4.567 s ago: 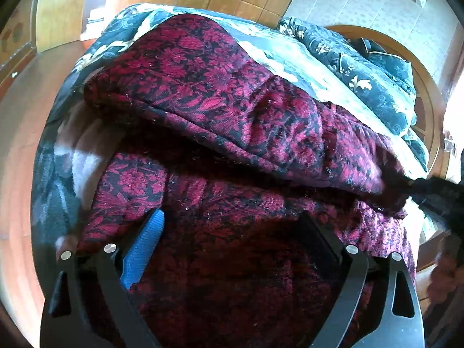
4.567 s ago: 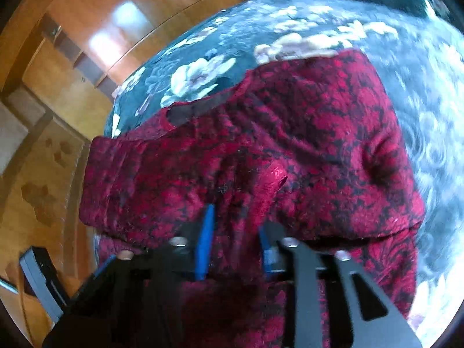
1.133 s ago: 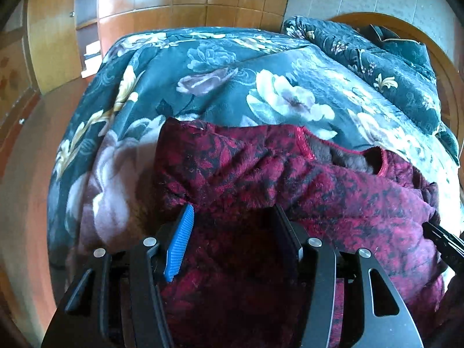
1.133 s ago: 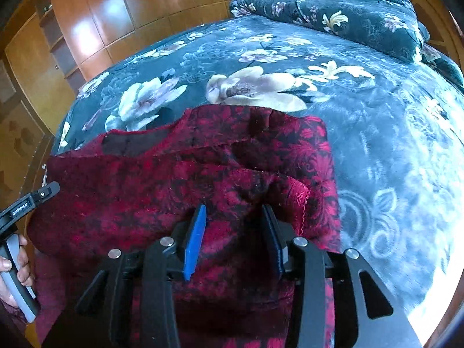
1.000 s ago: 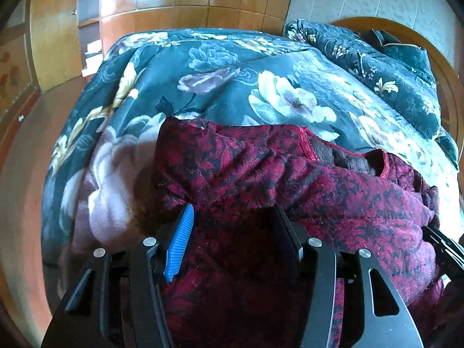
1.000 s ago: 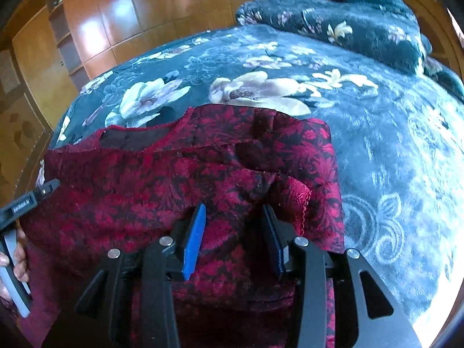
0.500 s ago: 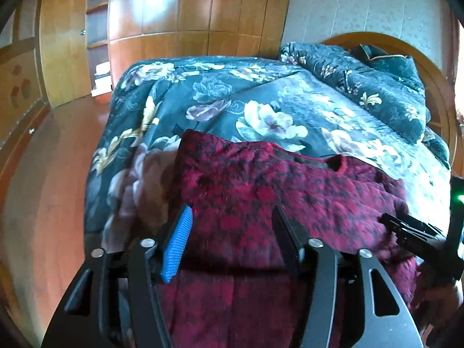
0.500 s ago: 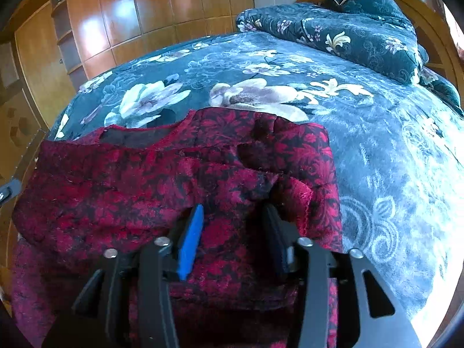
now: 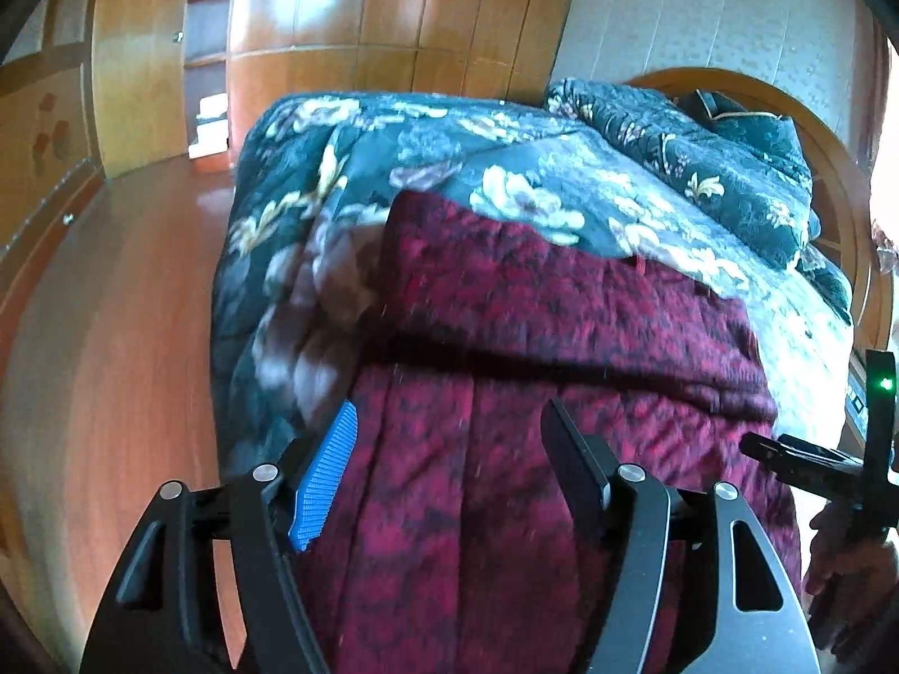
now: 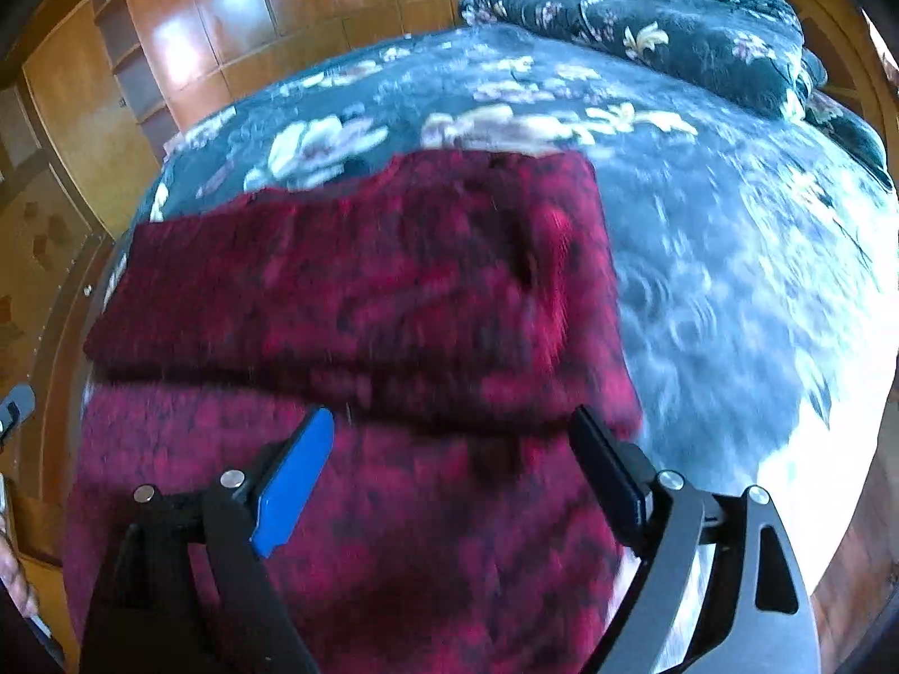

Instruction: Fold small clothes

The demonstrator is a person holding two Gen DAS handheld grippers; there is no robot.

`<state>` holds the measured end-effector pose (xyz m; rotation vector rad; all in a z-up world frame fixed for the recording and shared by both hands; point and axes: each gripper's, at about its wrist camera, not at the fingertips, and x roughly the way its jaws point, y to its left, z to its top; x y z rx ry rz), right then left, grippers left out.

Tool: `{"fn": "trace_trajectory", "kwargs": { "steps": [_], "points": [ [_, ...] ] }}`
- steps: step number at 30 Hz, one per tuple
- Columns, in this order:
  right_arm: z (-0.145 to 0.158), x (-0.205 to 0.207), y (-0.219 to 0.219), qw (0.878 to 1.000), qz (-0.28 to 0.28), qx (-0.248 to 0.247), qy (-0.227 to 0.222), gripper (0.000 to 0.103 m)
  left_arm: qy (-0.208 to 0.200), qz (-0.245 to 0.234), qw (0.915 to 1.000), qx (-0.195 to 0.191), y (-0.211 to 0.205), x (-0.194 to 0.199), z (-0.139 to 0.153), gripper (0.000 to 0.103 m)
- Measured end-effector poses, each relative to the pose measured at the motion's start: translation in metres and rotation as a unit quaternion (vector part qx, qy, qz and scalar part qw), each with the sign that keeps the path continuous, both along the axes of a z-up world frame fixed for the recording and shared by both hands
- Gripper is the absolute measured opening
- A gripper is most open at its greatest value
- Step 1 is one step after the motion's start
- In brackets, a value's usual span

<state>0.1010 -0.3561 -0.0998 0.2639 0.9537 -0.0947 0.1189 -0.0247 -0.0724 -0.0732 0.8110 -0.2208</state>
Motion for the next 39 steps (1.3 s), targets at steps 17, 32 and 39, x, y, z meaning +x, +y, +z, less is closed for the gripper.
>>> {"fn": "trace_trajectory", "kwargs": {
  "steps": [17, 32, 39],
  "points": [
    [-0.026, -0.152, -0.017, 0.992, 0.008, 0.104, 0.071, 0.088, 0.138, -0.043, 0.9826, -0.117, 0.087, -0.099, -0.062, 0.072],
    [-0.045, -0.234, 0.006, 0.961, 0.086, 0.233, 0.12, 0.027, 0.175, -0.13, 0.9537, -0.207, 0.1, -0.145, -0.06, 0.011],
    [0.015, -0.223, -0.011, 0.947, 0.112, 0.299, 0.032, 0.02, 0.129, -0.137, 0.9336, -0.305, 0.106, -0.115, -0.015, 0.011]
  ]
}}
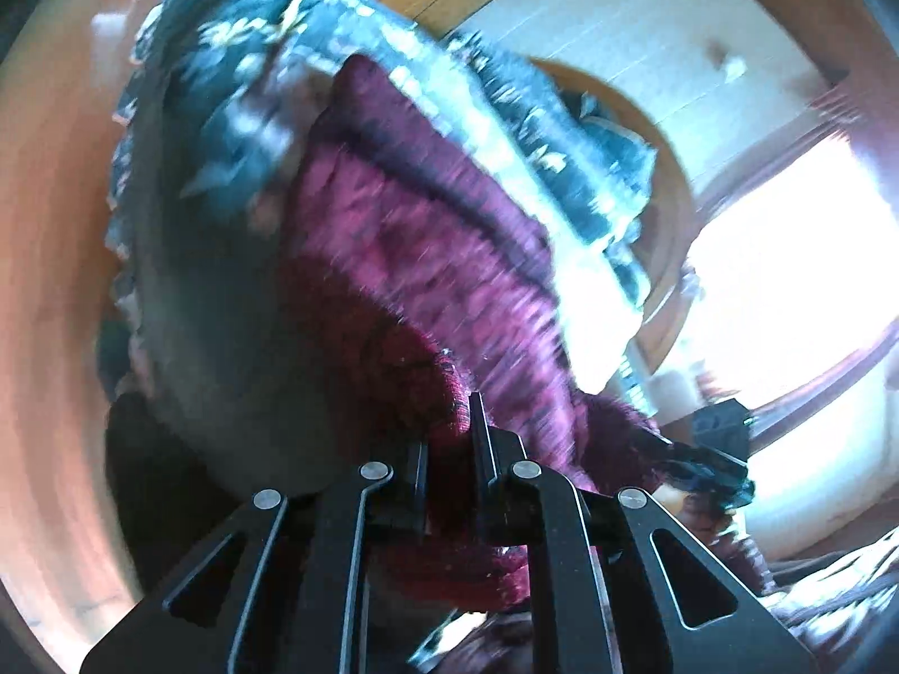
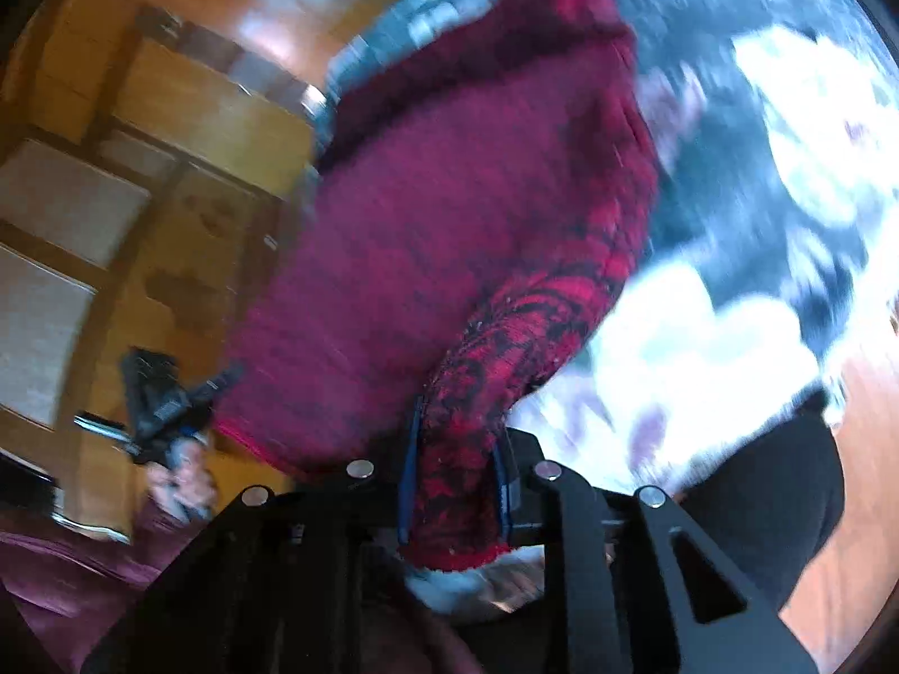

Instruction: Fold small clothes

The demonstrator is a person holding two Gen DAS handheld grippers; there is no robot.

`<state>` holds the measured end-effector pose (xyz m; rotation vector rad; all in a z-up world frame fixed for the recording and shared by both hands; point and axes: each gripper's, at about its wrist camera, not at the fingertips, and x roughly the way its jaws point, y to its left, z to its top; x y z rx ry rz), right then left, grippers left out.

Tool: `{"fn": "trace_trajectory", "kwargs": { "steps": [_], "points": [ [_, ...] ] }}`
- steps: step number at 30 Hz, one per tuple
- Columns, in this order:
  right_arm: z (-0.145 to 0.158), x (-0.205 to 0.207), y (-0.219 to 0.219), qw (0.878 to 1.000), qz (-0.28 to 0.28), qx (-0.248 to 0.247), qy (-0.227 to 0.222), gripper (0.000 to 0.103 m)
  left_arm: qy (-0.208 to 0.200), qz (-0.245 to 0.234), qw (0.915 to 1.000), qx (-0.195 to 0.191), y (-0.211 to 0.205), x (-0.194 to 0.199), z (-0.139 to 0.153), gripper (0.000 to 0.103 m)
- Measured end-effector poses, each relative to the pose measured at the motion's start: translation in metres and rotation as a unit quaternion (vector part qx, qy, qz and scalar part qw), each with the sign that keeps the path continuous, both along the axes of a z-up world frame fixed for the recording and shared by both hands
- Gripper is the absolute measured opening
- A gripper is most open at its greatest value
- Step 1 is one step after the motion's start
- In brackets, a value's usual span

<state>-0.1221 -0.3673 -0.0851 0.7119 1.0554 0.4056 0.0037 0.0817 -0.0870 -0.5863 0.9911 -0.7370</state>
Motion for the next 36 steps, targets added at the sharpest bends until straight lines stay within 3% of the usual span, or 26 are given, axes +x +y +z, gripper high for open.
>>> {"fn": "trace_trajectory", "kwargs": {
  "steps": [6, 10, 14, 17, 19, 21, 23, 26, 28, 30, 34, 35, 36],
  "points": [
    [0.029, 0.039, -0.031, 0.994, -0.057, 0.071, -0.061, 0.019, 0.001, 0.024, 0.9983, -0.053, -0.018, 0.066, 0.022, 0.011],
    [0.028, 0.079, -0.043, 0.99, -0.097, 0.081, -0.067, 0.019, 0.029, 0.044, 0.9974, -0.049, -0.03, 0.112, 0.017, 0.011],
    [0.016, 0.121, -0.047, 0.988, -0.123, 0.08, -0.045, 0.019, 0.056, 0.065, 0.9958, -0.033, -0.037, 0.154, 0.007, 0.013],
    [0.002, 0.147, -0.051, 0.987, -0.14, 0.075, -0.022, 0.02, 0.095, 0.081, 0.9914, -0.041, -0.033, 0.182, -0.006, 0.031],
    [-0.005, 0.159, -0.057, 0.986, -0.151, 0.077, -0.008, 0.024, 0.095, 0.102, 0.9892, -0.045, -0.024, 0.19, -0.007, 0.052],
    [-0.012, 0.162, -0.062, 0.983, -0.159, 0.094, 0.003, 0.05, 0.071, 0.133, 0.9881, -0.03, -0.011, 0.189, -0.003, 0.069],
    [-0.012, 0.165, -0.07, 0.98, -0.167, 0.113, -0.006, 0.069, 0.056, 0.146, 0.9876, -0.013, 0.001, 0.184, -0.002, 0.07],
    [-0.002, 0.155, -0.079, 0.98, -0.164, 0.111, -0.029, 0.08, 0.001, 0.13, 0.9892, 0.066, 0.007, 0.167, -0.002, 0.072],
    [0.005, 0.145, -0.082, 0.984, -0.153, 0.087, -0.041, 0.08, -0.029, 0.087, 0.9905, 0.102, 0.0, 0.153, -0.009, 0.074],
    [0.009, 0.126, -0.079, 0.99, -0.132, 0.029, -0.046, 0.081, -0.052, 0.027, 0.9904, 0.125, -0.014, 0.136, -0.021, 0.075],
    [-0.009, 0.101, -0.063, 0.993, -0.091, -0.067, -0.029, 0.077, -0.066, -0.003, 0.985, 0.159, -0.038, 0.131, -0.039, 0.075],
    [-0.016, 0.098, -0.058, 0.993, -0.081, -0.084, -0.023, 0.071, -0.05, -0.004, 0.9866, 0.155, -0.042, 0.135, -0.046, 0.071],
    [-0.023, 0.098, -0.053, 0.992, -0.074, -0.099, -0.02, 0.062, -0.033, -0.007, 0.9888, 0.145, -0.044, 0.139, -0.051, 0.053]
  ]
}}
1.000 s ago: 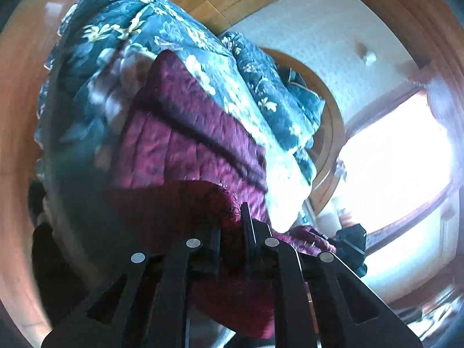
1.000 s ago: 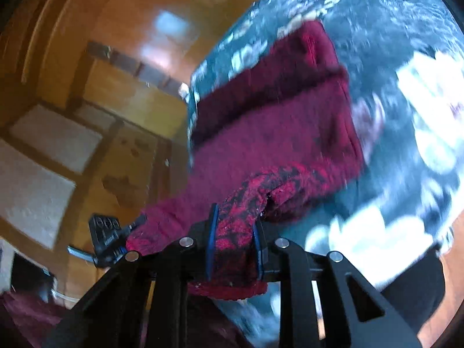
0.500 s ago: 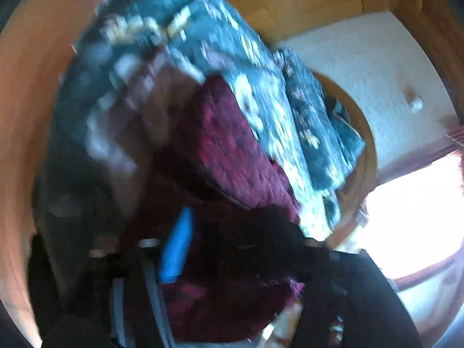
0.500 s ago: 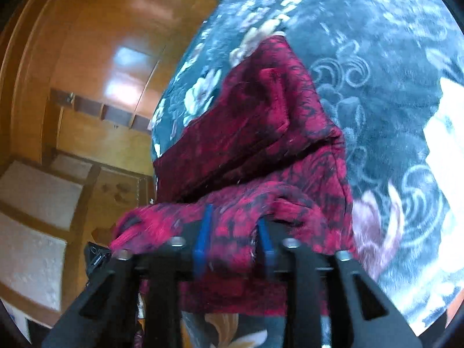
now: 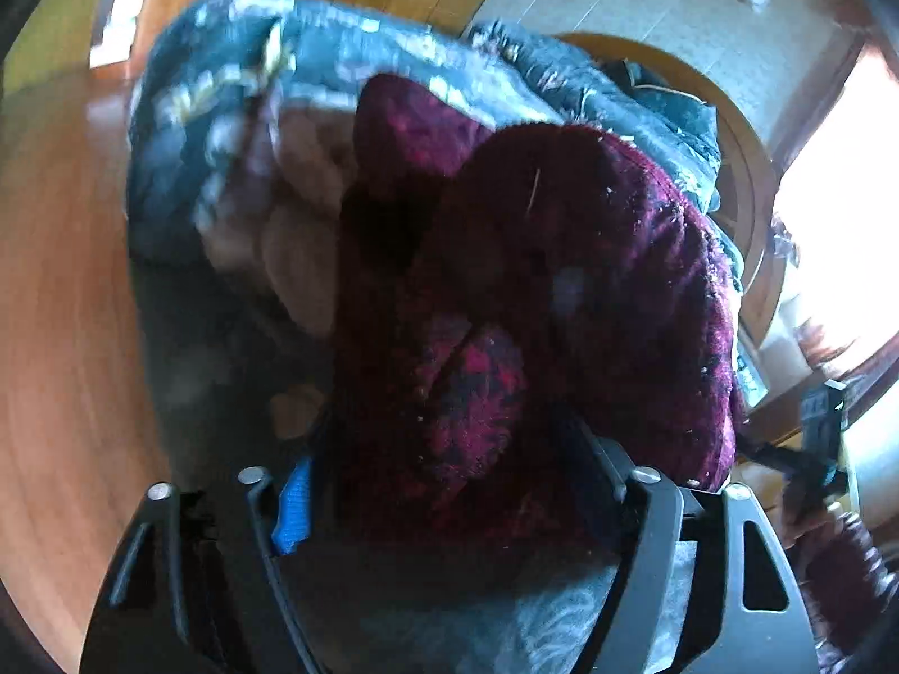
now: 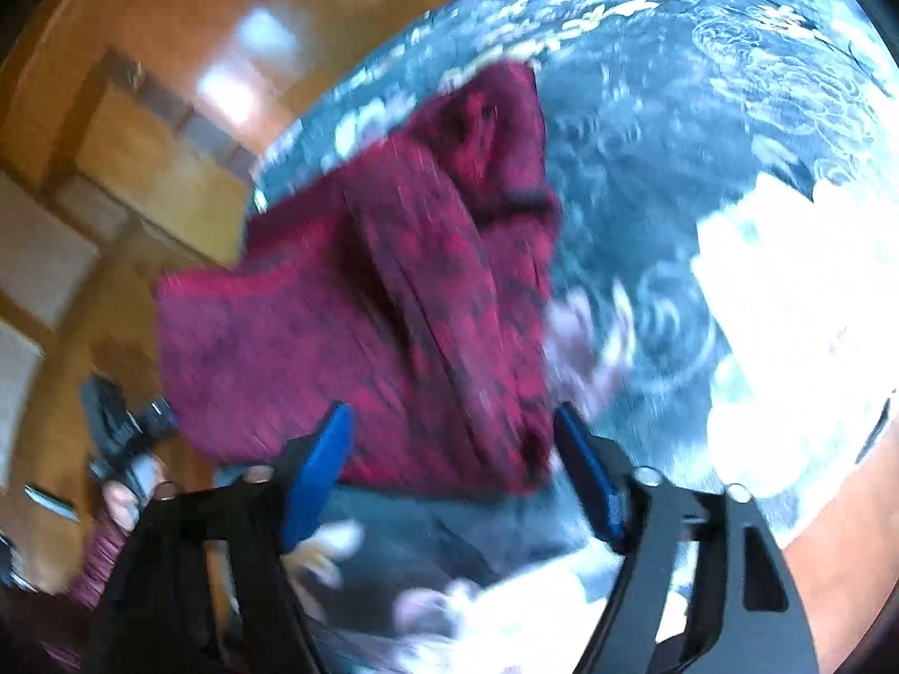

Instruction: Fold small clothes

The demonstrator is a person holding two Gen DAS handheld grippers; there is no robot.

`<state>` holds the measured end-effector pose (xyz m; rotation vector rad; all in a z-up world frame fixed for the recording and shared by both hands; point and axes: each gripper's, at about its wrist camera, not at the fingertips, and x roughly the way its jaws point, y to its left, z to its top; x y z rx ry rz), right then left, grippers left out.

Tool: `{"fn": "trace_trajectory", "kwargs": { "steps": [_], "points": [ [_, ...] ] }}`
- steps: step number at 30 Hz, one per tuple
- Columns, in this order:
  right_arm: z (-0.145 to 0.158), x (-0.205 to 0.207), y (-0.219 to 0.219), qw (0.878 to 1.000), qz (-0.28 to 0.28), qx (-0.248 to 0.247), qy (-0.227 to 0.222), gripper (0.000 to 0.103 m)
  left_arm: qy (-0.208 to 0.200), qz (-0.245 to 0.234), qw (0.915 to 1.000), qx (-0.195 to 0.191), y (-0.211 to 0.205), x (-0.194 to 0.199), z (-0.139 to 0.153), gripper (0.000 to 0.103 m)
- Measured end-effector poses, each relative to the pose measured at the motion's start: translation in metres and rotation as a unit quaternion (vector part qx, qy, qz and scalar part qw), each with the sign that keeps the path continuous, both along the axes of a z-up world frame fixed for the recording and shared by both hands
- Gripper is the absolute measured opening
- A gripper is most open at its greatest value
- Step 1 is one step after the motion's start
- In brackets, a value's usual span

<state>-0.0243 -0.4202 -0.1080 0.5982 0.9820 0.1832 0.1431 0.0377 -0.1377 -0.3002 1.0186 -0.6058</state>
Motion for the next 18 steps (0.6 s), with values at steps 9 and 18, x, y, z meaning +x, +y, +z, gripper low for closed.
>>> {"fn": "trace_trajectory", "kwargs": {
  "steps": [9, 18],
  "points": [
    [-0.012, 0.001, 0.011, 0.999, -0.009, -0.033, 0.023, 0.024, 0.015, 0.028, 0.9981, -0.053, 0.032, -0.021, 0.018, 0.014],
    [0.017, -0.037, 0.01, 1.0, -0.006, -0.019, 0.003, 0.021, 0.014, 0.019, 0.9958, -0.088, 0.041, -0.081, 0.039, 0.014]
  ]
}}
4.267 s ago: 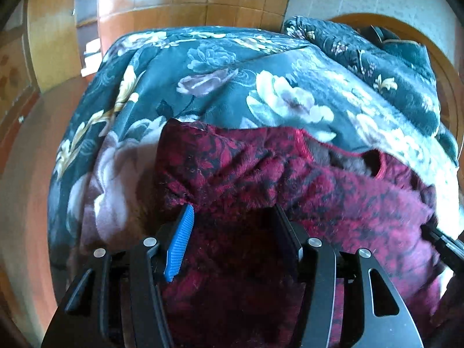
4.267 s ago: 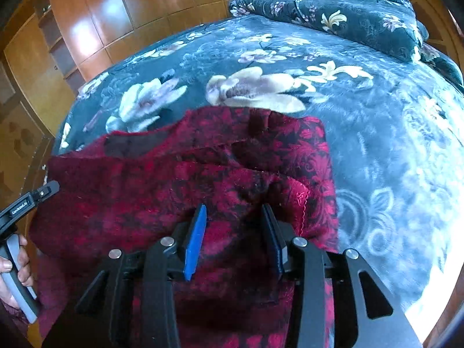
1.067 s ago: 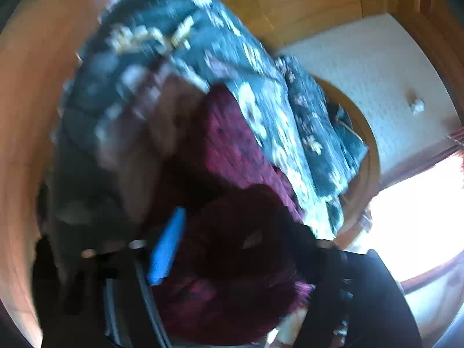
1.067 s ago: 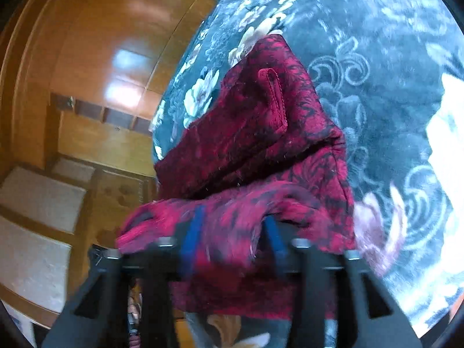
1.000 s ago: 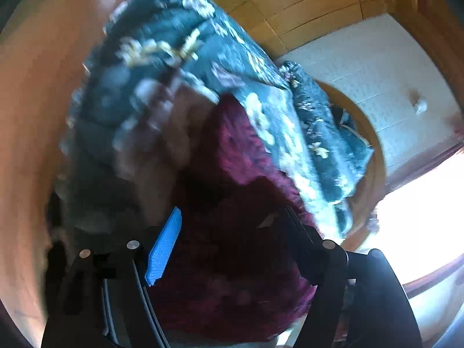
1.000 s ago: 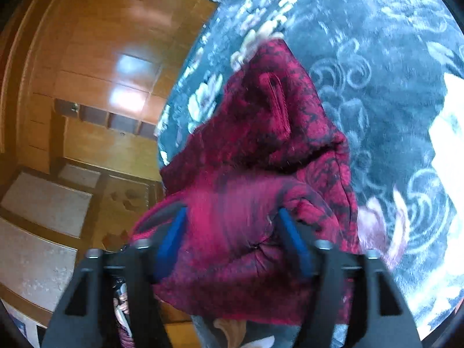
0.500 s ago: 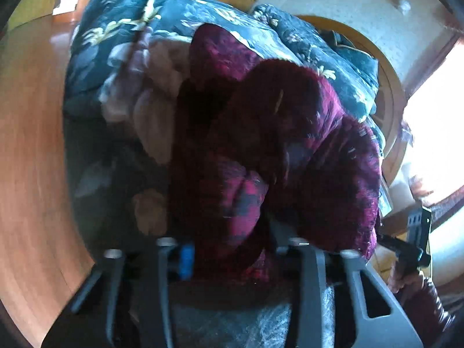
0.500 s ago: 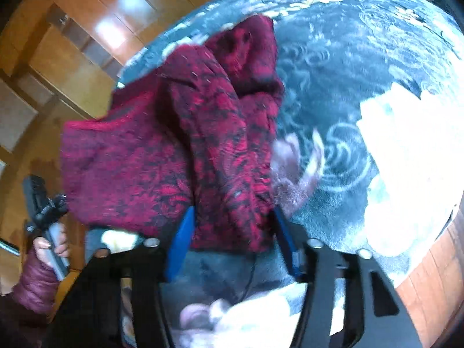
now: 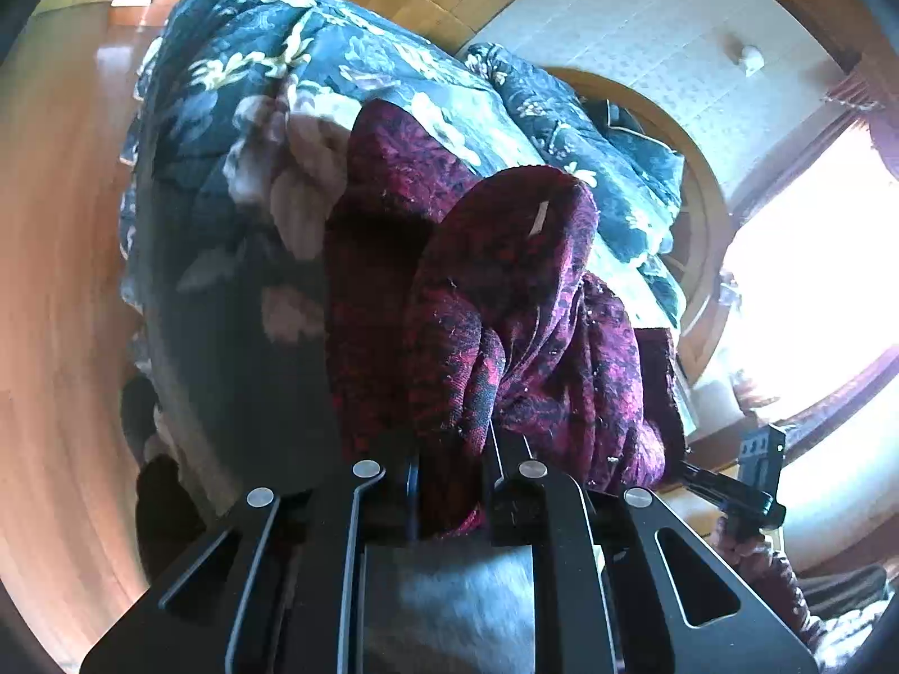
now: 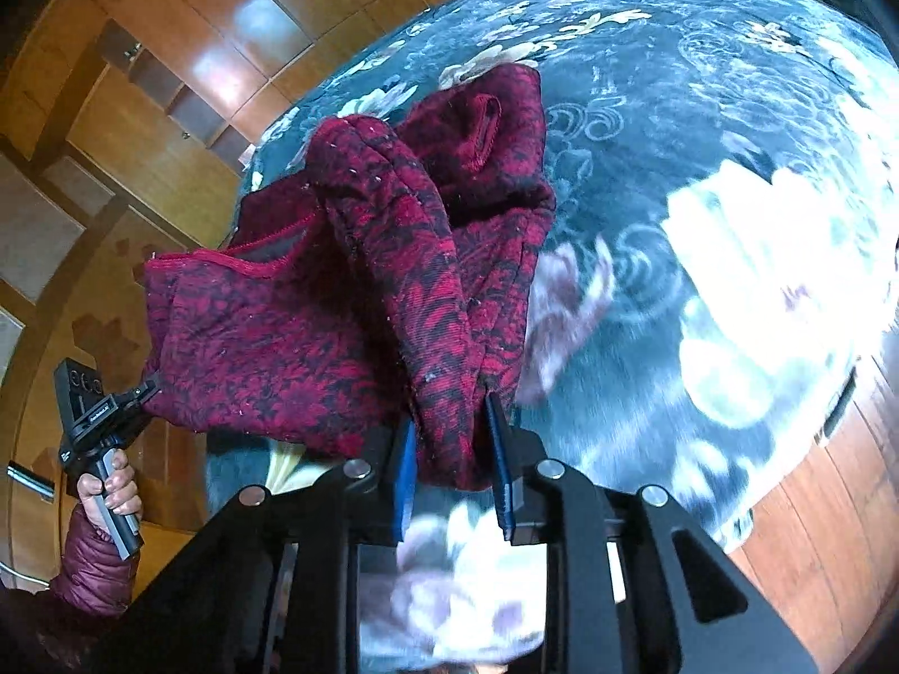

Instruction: Fold small clothes

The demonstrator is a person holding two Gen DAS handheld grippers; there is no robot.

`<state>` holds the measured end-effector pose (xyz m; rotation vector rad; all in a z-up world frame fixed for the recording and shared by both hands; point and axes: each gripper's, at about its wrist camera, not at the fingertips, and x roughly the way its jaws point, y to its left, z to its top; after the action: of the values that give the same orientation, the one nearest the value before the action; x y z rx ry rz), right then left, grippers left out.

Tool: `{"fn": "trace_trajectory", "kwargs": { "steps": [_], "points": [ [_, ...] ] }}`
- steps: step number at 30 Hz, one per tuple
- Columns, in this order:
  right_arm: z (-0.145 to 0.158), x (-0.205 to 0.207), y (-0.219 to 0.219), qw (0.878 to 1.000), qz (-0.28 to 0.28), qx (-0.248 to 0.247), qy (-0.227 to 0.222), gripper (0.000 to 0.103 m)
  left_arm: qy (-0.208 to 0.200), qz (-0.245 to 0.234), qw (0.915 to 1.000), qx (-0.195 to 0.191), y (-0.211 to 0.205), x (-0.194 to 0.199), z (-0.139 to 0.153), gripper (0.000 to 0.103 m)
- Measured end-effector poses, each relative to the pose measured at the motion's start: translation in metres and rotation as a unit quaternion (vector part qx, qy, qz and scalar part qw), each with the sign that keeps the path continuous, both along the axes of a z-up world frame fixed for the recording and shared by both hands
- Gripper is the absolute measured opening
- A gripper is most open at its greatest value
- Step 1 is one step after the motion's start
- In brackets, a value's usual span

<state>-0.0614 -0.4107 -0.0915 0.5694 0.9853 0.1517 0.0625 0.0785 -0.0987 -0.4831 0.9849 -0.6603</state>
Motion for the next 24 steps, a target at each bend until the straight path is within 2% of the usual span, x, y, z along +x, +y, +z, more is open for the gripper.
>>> {"fn": "trace_trajectory", "kwargs": {
  "steps": [4, 5, 8, 10, 13, 14, 16, 17, 21, 24],
  "points": [
    [0.008, -0.035, 0.003, 1.0, 0.013, 0.003, 0.007, 0.021, 0.014, -0.008, 0.9999, -0.005, 0.008, -0.038, 0.0, 0.014],
    [0.008, -0.043, 0.003, 1.0, 0.016, 0.004, 0.01, 0.021, 0.014, -0.011, 0.9998, 0.006, 0.007, -0.046, -0.001, 0.015],
    [0.001, -0.067, 0.004, 0.999, 0.023, 0.011, 0.024, 0.021, 0.006, -0.014, 0.9975, 0.07, -0.002, -0.055, -0.004, 0.024],
    [-0.007, -0.072, 0.004, 0.999, 0.02, 0.014, 0.036, 0.022, -0.001, -0.006, 0.9957, 0.092, -0.004, -0.051, -0.001, 0.036],
    [-0.016, -0.064, 0.006, 0.999, 0.015, 0.005, 0.051, 0.028, -0.047, 0.003, 0.9933, 0.105, -0.005, -0.043, 0.019, 0.065],
    [-0.015, -0.06, 0.009, 0.998, 0.013, -0.01, 0.055, 0.036, -0.064, 0.002, 0.992, 0.109, -0.006, -0.041, 0.026, 0.067],
    [-0.009, -0.055, 0.01, 0.998, 0.009, -0.026, 0.051, 0.042, -0.098, -0.005, 0.988, 0.12, -0.014, -0.036, 0.039, 0.069],
    [-0.004, -0.052, 0.01, 0.998, 0.006, -0.038, 0.043, 0.048, -0.11, -0.014, 0.986, 0.125, -0.021, -0.032, 0.043, 0.069],
    [0.019, -0.036, 0.02, 0.995, 0.009, -0.099, 0.0, 0.05, -0.125, -0.045, 0.9804, 0.146, -0.046, -0.013, 0.043, 0.069],
    [0.03, -0.017, 0.035, 0.991, 0.016, -0.131, -0.03, 0.05, -0.127, -0.069, 0.9786, 0.147, -0.061, -0.004, 0.04, 0.069]
  ]
}}
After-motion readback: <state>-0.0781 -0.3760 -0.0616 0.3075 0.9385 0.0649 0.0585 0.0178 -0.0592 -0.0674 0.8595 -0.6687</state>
